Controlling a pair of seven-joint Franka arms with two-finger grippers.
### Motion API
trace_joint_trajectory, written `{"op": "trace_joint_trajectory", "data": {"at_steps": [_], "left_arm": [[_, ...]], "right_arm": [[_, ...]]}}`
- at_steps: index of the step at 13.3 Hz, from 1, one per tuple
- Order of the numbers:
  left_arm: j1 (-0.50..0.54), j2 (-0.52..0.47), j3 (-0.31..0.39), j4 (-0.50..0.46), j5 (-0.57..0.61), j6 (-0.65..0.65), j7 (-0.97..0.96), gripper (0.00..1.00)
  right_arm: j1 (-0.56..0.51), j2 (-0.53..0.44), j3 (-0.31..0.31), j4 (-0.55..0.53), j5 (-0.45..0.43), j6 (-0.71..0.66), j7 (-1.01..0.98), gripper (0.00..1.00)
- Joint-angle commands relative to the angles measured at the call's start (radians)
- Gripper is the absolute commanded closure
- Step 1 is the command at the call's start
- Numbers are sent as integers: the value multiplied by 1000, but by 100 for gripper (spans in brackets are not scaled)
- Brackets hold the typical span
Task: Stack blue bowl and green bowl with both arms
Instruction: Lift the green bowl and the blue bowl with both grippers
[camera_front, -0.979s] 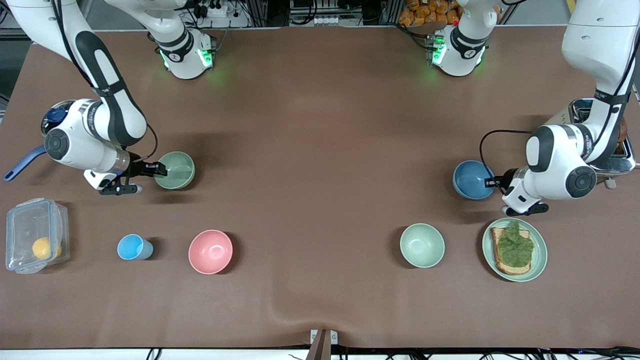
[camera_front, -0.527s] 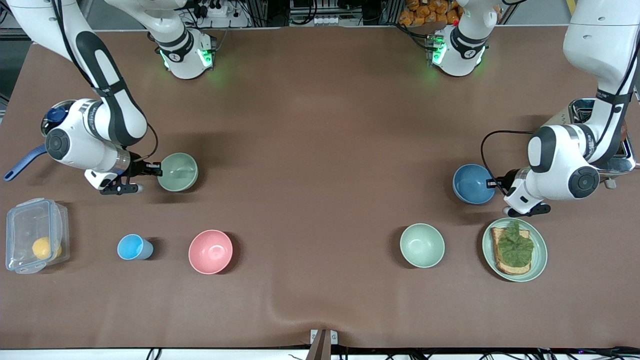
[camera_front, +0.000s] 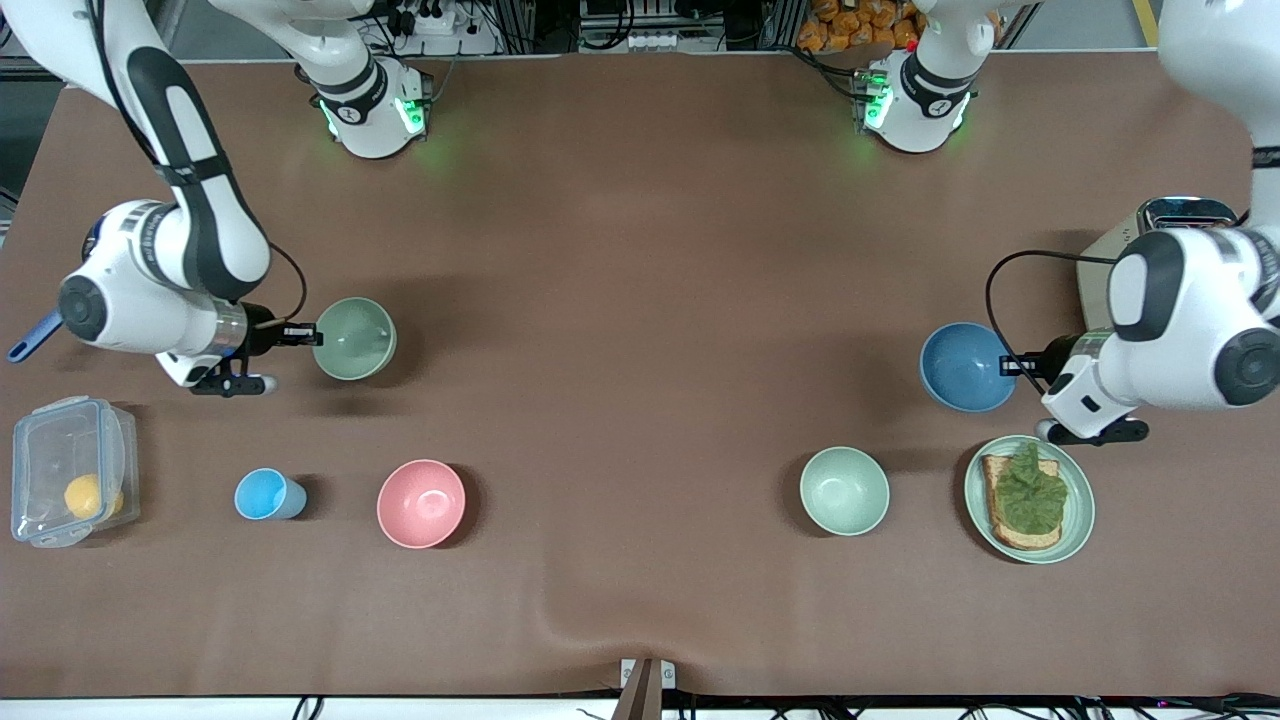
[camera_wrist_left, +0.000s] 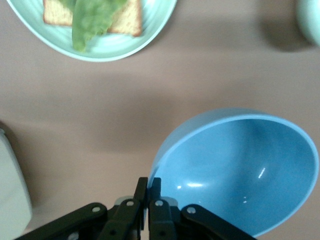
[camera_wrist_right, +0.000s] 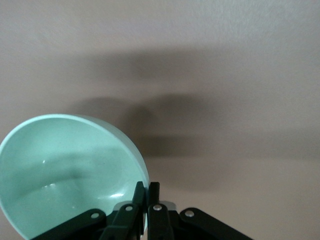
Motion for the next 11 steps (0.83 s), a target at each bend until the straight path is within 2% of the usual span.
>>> {"op": "trace_joint_trajectory", "data": {"at_steps": [1, 5, 8, 11], "left_arm": [[-2, 8, -45, 84, -16, -62, -4, 100], [-2, 2, -94, 104, -18, -74, -47, 100], [-31, 5, -126, 161, -21, -74, -146, 100], [-46, 6, -171, 166, -21, -74, -232, 100]], "right_arm": [[61, -38, 1, 38, 13, -71, 155, 100], [261, -77, 9, 38, 25, -65, 507, 100], [361, -77, 7, 39, 163, -16, 609, 100], [495, -54, 9, 31, 172, 102, 802, 100]]}}
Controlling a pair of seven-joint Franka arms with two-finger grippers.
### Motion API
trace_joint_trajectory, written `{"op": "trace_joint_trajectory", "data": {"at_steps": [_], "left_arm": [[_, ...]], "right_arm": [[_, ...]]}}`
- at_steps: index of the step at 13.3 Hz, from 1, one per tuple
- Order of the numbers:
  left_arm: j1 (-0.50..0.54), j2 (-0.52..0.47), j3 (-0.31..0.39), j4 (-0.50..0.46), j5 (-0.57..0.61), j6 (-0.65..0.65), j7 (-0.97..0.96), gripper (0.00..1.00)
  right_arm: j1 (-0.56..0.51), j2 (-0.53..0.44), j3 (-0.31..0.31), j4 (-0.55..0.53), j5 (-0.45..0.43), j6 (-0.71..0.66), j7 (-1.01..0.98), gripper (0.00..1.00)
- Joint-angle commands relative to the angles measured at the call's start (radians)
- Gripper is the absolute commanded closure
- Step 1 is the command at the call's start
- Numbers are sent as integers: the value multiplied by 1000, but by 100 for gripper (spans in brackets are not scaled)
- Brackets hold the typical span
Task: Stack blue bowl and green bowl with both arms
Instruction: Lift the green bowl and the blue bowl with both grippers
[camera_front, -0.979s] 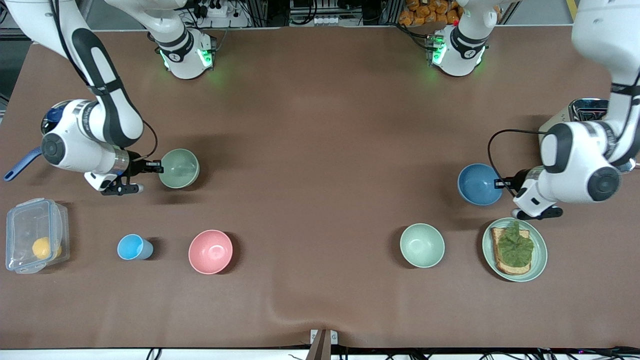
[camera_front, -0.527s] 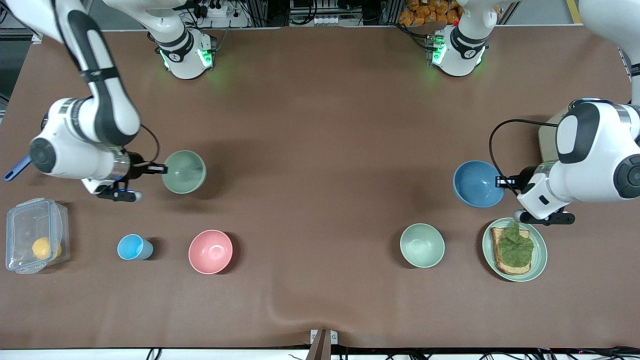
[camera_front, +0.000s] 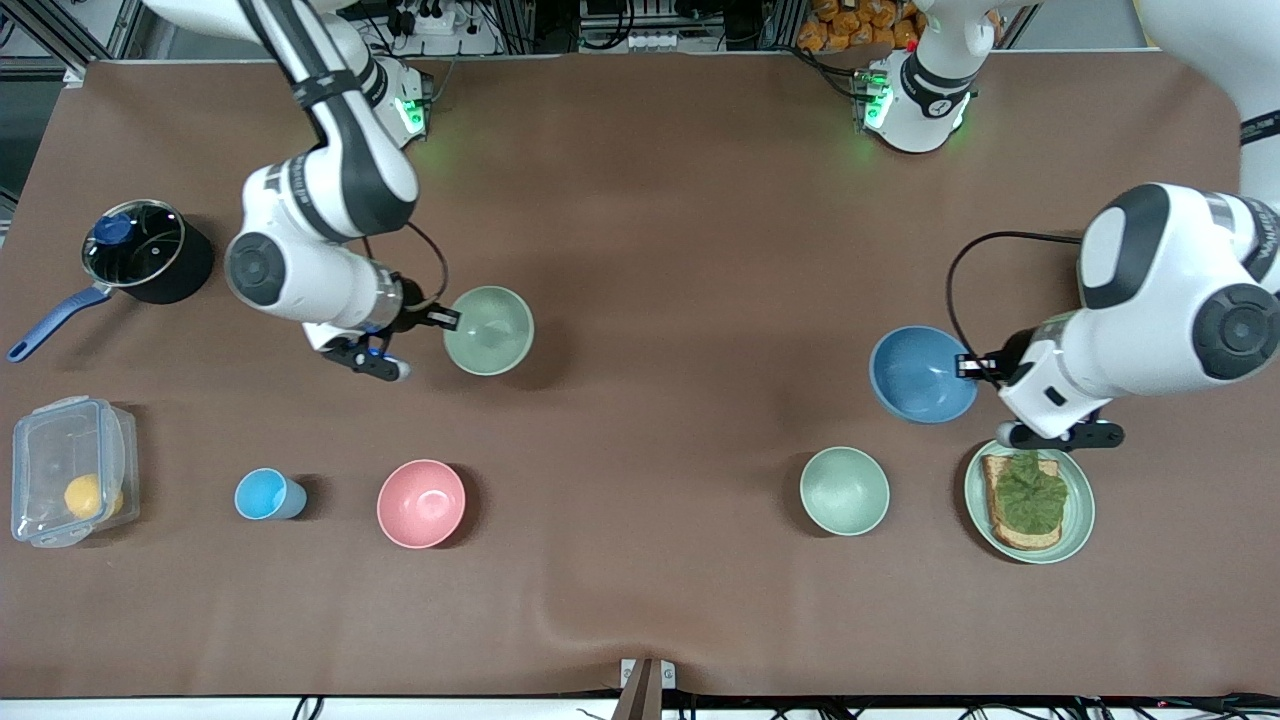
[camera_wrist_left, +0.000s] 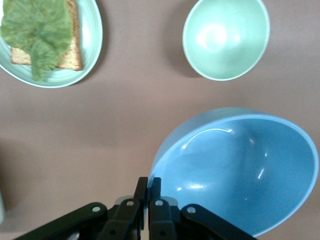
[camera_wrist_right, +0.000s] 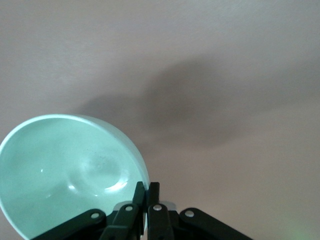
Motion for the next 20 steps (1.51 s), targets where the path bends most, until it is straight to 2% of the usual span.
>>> {"op": "trace_joint_trajectory", "data": {"at_steps": [1, 6, 10, 15, 20], "left_arm": [[-6, 10, -39, 21, -17, -24, -81, 100], [-19, 34, -47, 15, -16, -10, -136, 100], [-26, 25, -48, 15, -17, -11, -152, 100], [-47, 22, -56, 15, -14, 7, -172, 100], [-90, 36, -60, 21, -37, 18, -242, 100]], "right_arm": [[124, 22, -10, -16, 28, 116, 162, 100], [295, 88, -10, -18, 40, 265, 403, 100], [399, 149, -10, -16, 51, 409, 512, 100], [458, 215, -10, -15, 51, 509, 561, 100], [478, 241, -10, -10, 51, 534, 571, 100]]}}
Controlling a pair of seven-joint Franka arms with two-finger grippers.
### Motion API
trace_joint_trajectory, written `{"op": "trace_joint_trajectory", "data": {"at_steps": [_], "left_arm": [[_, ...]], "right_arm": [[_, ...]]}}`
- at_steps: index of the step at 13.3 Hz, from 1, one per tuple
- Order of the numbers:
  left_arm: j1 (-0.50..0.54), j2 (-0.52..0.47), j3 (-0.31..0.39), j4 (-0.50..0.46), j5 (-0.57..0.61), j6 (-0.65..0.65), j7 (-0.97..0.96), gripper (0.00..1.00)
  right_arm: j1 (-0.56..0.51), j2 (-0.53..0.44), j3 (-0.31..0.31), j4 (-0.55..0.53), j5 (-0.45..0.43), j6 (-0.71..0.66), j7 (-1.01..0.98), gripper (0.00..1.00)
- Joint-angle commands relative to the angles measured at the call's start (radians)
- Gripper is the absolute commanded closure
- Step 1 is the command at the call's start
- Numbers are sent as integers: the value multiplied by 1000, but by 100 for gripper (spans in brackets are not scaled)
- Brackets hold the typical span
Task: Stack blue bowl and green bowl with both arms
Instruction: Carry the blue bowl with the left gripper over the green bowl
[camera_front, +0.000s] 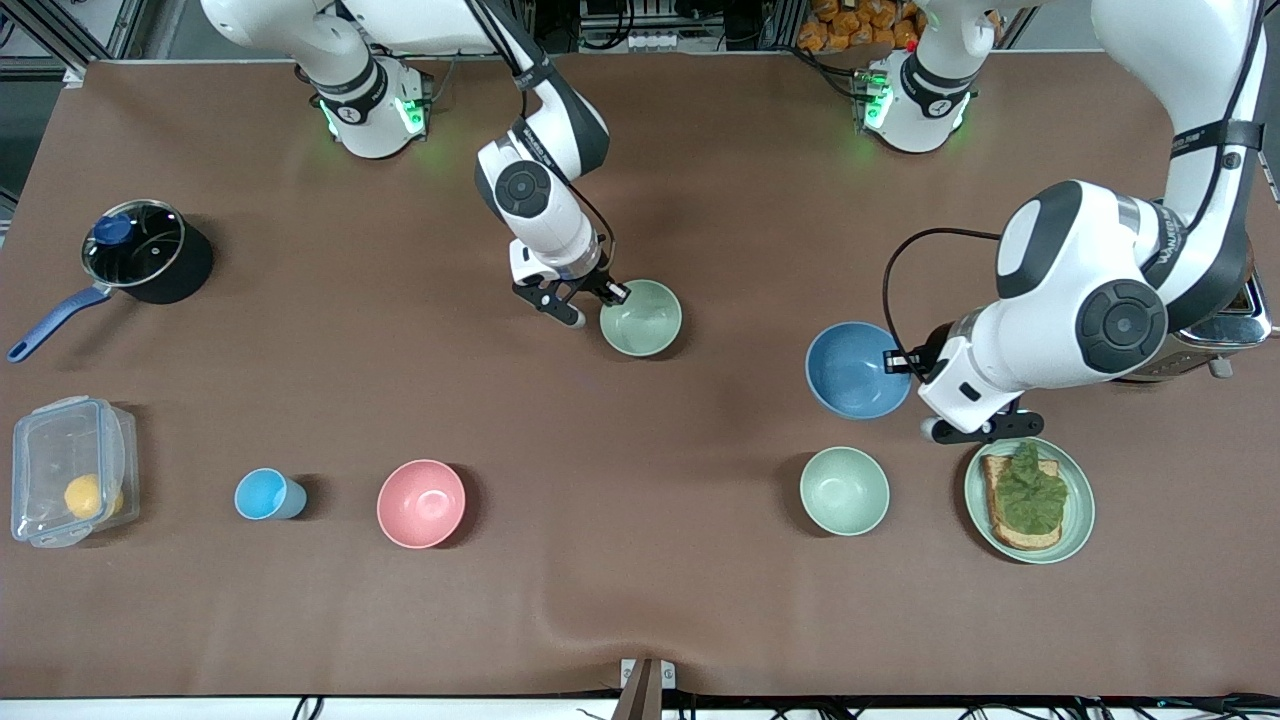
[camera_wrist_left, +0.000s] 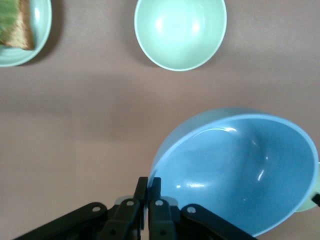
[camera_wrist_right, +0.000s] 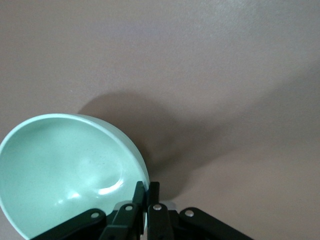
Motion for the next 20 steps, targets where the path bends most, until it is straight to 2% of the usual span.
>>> {"op": "trace_joint_trajectory", "data": {"at_steps": [1, 2, 3, 4, 5, 6, 8, 11, 13, 14, 16, 18, 20], "left_arm": [[-33, 9, -3, 11, -24, 17, -56, 100], [-36, 12, -3, 12, -35, 21, -57, 100], [-44, 12, -3, 12, -55, 28, -59, 100], [-48, 17, -3, 12, -64, 35, -62, 100], [-50, 17, -3, 12, -69, 35, -80, 100], [-53, 17, -4, 12, -69, 35, -94, 100], [-88, 17, -3, 17, -89, 38, -126, 100], [-116, 32, -4, 54, -96, 45, -197, 100], [-142, 32, -3, 55, -100, 46, -226, 100], [-150, 32, -3, 55, -103, 49, -237, 100], [-159, 34, -3, 52, -148, 66, -270, 100], [-192, 34, -3, 43, -158, 118, -328, 100], [-245, 41, -1, 23, -147, 137, -414, 100]], "right_arm": [[21, 18, -12, 11, 20, 26, 25, 100], [21, 18, -12, 13, 20, 28, 27, 100], [20, 18, -12, 13, 20, 21, 29, 70], [14, 16, -12, 14, 21, 17, 29, 35], [14, 16, -12, 17, 21, 15, 30, 12], [17, 15, -12, 34, 21, 11, 51, 0], [6, 1, -18, 71, 21, -61, 84, 0], [-76, -1, -22, 178, 21, -271, 88, 0], [-126, 1, -19, 201, 32, -304, 84, 0], [-143, 2, -21, 201, 59, -317, 85, 0], [-207, 18, -21, 195, 168, -337, 96, 0], [-215, 64, -21, 197, 285, -328, 104, 0], [-227, 110, -21, 197, 330, -313, 102, 0]]}}
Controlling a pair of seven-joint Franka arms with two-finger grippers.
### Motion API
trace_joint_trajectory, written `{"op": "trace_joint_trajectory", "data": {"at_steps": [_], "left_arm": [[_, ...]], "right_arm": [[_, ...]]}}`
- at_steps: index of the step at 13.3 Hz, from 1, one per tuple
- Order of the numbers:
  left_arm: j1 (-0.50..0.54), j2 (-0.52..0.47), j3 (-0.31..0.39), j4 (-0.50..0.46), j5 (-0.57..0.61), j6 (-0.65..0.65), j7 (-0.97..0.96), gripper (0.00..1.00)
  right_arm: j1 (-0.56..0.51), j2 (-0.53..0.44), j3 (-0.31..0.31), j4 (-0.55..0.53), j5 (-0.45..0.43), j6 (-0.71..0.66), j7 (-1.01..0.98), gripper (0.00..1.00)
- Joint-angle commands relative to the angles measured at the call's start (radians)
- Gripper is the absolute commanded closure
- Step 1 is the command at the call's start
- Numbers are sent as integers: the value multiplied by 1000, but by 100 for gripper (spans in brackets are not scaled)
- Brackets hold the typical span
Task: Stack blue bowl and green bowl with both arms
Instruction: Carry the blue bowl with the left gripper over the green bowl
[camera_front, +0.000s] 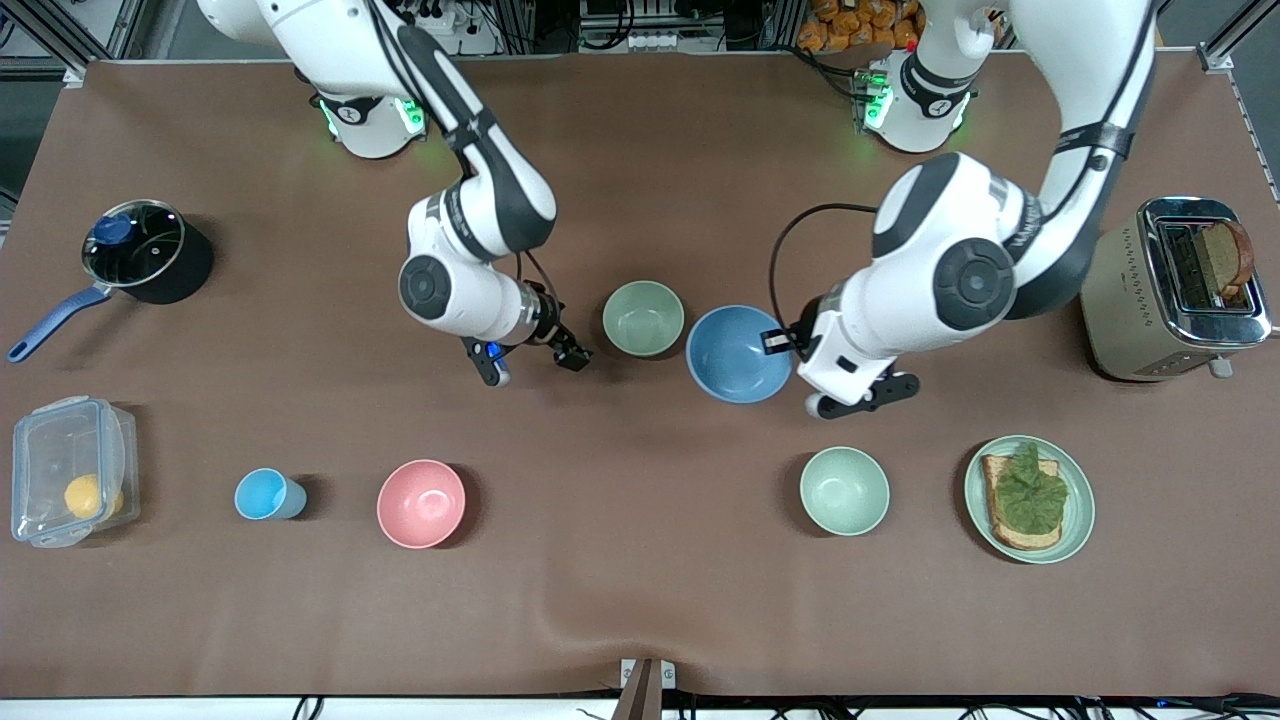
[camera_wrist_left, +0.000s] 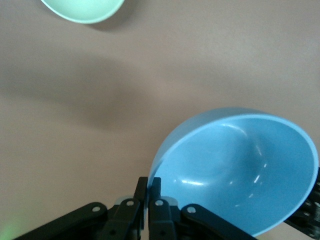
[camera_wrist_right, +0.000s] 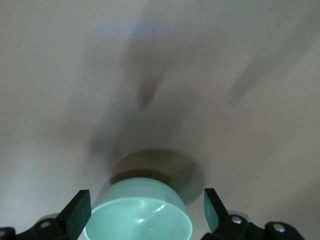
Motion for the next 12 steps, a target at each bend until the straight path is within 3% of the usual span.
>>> {"op": "trace_joint_trajectory", "data": {"at_steps": [1, 5, 12], "left_arm": [[-53, 9, 4, -25, -7, 30, -86, 100], [-84, -6, 3, -141, -16, 96, -92, 100], [-136, 6, 3, -209, -16, 189, -129, 100]], "right_arm": [[0, 63, 12, 8, 53, 33, 17, 0], [11, 110, 13, 8, 177, 81, 15, 0], [35, 110, 15, 4, 260, 125, 18, 0]]}}
